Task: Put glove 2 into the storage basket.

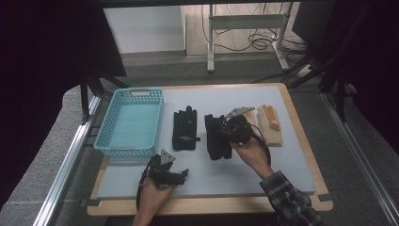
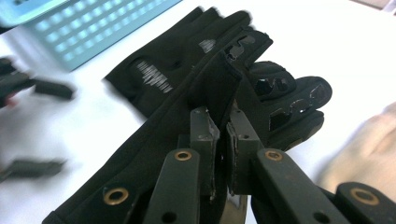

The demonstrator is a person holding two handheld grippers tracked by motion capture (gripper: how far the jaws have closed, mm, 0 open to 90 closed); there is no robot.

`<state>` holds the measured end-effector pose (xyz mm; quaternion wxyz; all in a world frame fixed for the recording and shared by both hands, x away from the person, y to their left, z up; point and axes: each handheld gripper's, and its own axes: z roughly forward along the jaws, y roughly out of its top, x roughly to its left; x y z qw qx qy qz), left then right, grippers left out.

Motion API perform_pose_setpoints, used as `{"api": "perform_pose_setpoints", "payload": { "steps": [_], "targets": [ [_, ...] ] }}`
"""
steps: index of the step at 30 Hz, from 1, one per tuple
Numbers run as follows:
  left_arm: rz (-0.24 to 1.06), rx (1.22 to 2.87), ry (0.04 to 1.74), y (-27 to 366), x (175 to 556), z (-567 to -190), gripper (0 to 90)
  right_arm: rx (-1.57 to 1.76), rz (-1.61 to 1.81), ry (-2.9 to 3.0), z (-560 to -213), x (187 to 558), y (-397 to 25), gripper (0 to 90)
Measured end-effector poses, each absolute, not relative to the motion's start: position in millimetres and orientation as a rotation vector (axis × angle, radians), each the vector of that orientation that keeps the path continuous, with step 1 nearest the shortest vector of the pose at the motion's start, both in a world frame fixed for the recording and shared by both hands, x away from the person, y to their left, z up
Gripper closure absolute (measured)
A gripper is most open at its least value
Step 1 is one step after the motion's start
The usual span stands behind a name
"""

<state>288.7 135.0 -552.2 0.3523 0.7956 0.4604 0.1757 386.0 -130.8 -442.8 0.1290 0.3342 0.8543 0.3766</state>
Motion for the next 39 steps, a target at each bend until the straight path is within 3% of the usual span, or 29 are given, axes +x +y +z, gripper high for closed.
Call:
{"api": "perform_pose_setpoints", "payload": {
  "steps": [8, 9, 10, 13, 15, 18, 22, 29, 39],
  "targets": [
    [0.456, 2.064, 1.191, 135, 289, -552, 5.8, 1.002, 1.068, 2.527, -489, 345, -126, 77.8],
    [0.456, 2.064, 1.19, 135, 289, -552, 5.8, 0.996, 1.078, 2.56, -499, 342, -125, 63.7],
    [0.456, 2.065, 1.19, 135, 289, -552, 5.8, 0.989, 1.067, 2.562, -501, 342, -124, 57.3],
    [0.455, 2.065, 1.191, 135, 288, -552, 5.8, 0.979, 1.075, 2.54, -499, 342, -128, 50.8],
    [0.455, 2.065, 1.192, 135, 288, -552, 5.8, 0.992, 1.095, 2.509, -493, 344, -137, 51.3],
    [0.454, 2.064, 1.193, 135, 288, -552, 5.8, 1.022, 1.086, 2.511, -488, 344, -158, 67.6],
    [0.452, 2.062, 1.195, 135, 288, -552, 5.8, 1.026, 1.049, 2.558, -501, 336, -168, 74.9],
    [0.447, 2.061, 1.194, 136, 289, -552, 5.6, 1.007, 1.041, 2.619, -521, 324, -159, 75.3],
    [0.446, 2.084, 1.185, 142, 286, -551, 3.6, 0.971, 1.072, 2.577, -508, 335, -157, 70.1]
  ]
}}
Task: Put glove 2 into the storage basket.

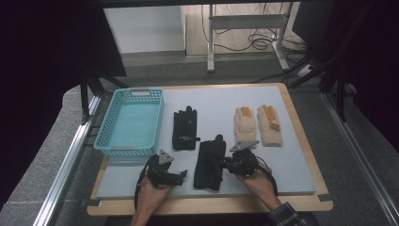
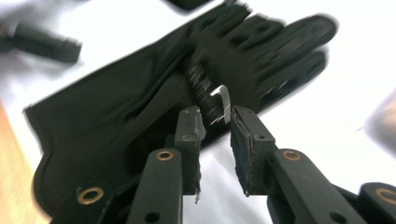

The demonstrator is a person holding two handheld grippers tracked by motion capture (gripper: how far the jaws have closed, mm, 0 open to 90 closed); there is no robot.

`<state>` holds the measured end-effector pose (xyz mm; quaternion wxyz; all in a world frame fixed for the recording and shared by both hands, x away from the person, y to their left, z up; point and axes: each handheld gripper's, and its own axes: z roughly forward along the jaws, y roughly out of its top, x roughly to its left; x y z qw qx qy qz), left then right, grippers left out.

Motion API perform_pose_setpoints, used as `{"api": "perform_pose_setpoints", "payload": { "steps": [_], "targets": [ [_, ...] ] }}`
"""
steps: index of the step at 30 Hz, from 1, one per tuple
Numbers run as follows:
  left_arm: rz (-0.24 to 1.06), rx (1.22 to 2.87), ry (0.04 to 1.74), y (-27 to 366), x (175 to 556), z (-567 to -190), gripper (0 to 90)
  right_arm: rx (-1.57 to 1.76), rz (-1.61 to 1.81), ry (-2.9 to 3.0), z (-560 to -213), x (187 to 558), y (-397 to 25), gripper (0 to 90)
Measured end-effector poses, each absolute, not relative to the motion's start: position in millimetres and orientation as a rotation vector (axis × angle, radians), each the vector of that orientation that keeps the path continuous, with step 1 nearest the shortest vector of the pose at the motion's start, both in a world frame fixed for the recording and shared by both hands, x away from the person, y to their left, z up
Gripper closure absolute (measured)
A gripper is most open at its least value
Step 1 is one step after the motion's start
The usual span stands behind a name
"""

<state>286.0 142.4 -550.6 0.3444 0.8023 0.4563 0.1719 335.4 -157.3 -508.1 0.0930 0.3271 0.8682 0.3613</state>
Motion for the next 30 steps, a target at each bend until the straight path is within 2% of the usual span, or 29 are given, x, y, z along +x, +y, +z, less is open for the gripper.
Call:
{"api": "perform_pose_setpoints", "payload": {
  "steps": [4, 13, 24, 30],
  "targets": [
    [0.474, 2.084, 1.201, 153, 283, -551, 3.1, 0.931, 1.105, 2.552, -495, 359, -145, 64.0],
    [0.444, 2.072, 1.204, 157, 284, -553, 2.4, 0.855, 1.121, 2.551, -484, 410, -102, 54.2],
    [0.447, 2.06, 1.212, 156, 284, -554, 2.1, 0.812, 1.094, 2.608, -493, 455, -53, 45.6],
    [0.448, 2.059, 1.212, 156, 284, -554, 2.1, 0.82, 1.079, 2.644, -507, 475, -28, 38.1]
  ]
}}
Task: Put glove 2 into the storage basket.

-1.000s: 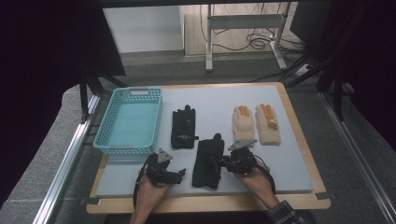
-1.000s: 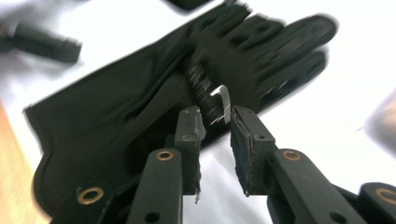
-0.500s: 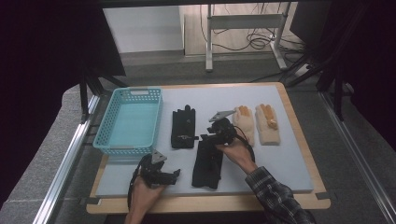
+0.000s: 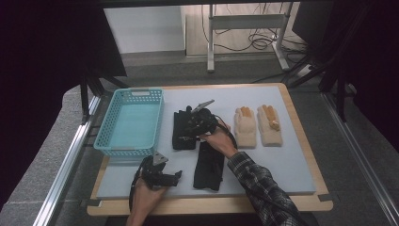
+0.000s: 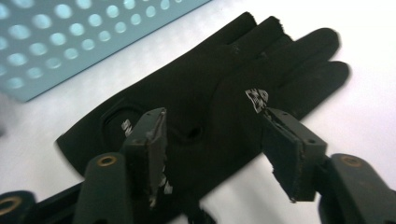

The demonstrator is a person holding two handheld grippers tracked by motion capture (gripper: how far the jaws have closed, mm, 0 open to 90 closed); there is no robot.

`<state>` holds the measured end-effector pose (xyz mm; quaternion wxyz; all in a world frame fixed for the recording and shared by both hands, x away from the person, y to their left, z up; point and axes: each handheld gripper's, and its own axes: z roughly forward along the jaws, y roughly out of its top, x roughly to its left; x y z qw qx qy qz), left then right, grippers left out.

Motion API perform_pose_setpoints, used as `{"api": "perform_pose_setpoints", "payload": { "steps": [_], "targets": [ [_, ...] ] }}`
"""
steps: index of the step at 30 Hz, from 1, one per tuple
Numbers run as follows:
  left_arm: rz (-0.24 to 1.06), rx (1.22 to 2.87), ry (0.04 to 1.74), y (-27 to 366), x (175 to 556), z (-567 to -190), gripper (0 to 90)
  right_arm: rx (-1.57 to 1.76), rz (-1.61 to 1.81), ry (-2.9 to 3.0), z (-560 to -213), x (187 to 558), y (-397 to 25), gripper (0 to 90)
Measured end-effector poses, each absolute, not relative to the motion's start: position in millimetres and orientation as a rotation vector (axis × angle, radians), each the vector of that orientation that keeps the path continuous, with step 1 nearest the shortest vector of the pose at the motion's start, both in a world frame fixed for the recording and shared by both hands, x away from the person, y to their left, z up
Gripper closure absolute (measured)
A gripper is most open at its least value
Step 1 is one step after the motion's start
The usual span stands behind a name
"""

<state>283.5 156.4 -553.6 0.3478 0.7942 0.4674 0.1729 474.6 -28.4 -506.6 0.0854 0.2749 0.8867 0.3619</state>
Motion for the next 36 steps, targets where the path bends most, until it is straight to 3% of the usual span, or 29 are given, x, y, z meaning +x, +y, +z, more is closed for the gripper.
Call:
{"api": "perform_pose_setpoints", "payload": {
  "steps": [6, 10, 12, 13, 14, 16, 26, 36],
  "targets": [
    [0.449, 2.062, 1.211, 157, 284, -554, 2.1, 0.825, 0.99, 2.666, -525, 490, -7, 33.9],
    [0.449, 2.061, 1.213, 156, 284, -554, 2.0, 0.852, 1.02, 2.673, -526, 493, -8, 44.4],
    [0.447, 2.059, 1.216, 156, 284, -554, 2.0, 0.861, 1.037, 2.686, -526, 493, -9, 57.0],
    [0.447, 2.059, 1.216, 156, 284, -554, 2.0, 0.893, 1.051, 2.692, -526, 493, -11, 68.1],
    [0.447, 2.059, 1.216, 156, 284, -554, 2.0, 0.893, 1.051, 2.692, -526, 493, -11, 68.1],
    [0.447, 2.058, 1.217, 156, 284, -554, 2.0, 0.94, 1.039, 2.714, -525, 494, -12, 82.9],
    [0.446, 2.058, 1.217, 156, 284, -554, 2.0, 0.969, 1.033, 2.682, -514, 489, -13, 86.8],
    [0.447, 2.06, 1.217, 156, 283, -554, 2.0, 0.967, 1.183, 2.622, -472, 469, -25, 86.8]
  ]
}}
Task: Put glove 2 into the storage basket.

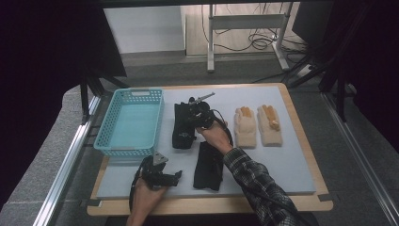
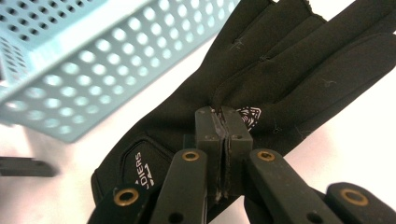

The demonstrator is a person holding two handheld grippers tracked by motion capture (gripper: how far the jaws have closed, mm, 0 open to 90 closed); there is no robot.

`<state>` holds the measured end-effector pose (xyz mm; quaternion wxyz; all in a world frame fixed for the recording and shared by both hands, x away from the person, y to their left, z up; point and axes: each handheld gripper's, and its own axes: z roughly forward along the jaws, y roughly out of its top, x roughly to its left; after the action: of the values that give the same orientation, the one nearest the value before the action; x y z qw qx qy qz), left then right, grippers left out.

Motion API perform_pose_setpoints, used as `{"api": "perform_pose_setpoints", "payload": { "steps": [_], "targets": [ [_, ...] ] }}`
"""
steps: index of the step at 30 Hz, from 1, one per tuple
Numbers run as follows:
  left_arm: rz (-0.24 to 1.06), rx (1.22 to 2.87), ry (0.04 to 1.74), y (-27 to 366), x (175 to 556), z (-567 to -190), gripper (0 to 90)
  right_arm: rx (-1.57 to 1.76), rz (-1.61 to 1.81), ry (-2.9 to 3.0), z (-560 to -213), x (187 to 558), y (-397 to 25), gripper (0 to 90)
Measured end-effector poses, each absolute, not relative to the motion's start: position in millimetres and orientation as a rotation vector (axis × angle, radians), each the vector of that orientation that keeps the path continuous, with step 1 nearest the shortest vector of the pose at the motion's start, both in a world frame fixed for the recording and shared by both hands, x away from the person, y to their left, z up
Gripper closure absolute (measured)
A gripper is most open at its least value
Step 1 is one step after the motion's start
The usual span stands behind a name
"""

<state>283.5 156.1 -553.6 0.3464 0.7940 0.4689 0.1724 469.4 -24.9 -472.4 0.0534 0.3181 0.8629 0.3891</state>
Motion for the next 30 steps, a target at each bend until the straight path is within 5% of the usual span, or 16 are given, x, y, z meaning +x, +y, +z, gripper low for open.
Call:
{"api": "perform_pose_setpoints", "payload": {
  "steps": [9, 30],
  "targets": [
    [0.449, 2.059, 1.216, 156, 283, -554, 2.0, 0.968, 1.254, 2.58, -440, 443, -49, 86.7],
    [0.453, 2.054, 1.219, 156, 283, -554, 2.0, 1.072, 1.274, 2.525, -430, 341, -130, 86.6]
  ]
}}
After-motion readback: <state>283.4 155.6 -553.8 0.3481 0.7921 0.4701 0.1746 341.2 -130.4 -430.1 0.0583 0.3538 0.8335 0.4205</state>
